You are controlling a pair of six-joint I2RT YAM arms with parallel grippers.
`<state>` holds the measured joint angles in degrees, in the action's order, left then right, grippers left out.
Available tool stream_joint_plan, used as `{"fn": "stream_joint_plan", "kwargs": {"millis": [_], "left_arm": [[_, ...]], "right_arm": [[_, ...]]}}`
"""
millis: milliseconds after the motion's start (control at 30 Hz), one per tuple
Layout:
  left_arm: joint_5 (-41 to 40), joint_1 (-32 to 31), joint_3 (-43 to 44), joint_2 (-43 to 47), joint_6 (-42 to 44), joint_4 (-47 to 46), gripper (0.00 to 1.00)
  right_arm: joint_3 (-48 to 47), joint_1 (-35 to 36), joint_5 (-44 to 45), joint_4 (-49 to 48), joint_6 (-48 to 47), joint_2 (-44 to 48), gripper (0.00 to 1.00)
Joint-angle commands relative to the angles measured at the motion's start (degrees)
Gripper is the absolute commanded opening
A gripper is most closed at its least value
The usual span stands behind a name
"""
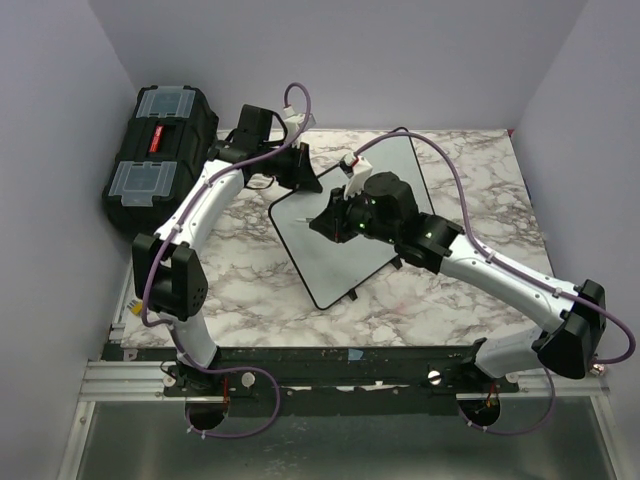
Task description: Write a sentence on the whiteboard
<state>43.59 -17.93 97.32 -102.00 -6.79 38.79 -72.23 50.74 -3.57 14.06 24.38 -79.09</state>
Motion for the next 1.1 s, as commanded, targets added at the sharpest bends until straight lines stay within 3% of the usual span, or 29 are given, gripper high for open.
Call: {"fn": "stream_joint_plan", "kwargs": {"millis": [0, 367, 1067], "left_arm": [[-8.76, -0.61, -1.30, 3.30, 3.01, -4.73, 0.00], [-11.47, -1.84, -2.04, 4.29, 3.51, -4.82, 0.00], [-13.62, -3.30, -1.96, 4.95, 4.85, -4.24, 0.00]], "right_arm": [[1.02, 1.99, 6.89, -4.72, 0.77, 0.08, 0.01], [0.70, 4.72, 15.53, -5.62, 1.32, -2.05, 0.01], [2.78, 5.48, 17.98, -5.81, 3.03, -4.67, 0.00]]}}
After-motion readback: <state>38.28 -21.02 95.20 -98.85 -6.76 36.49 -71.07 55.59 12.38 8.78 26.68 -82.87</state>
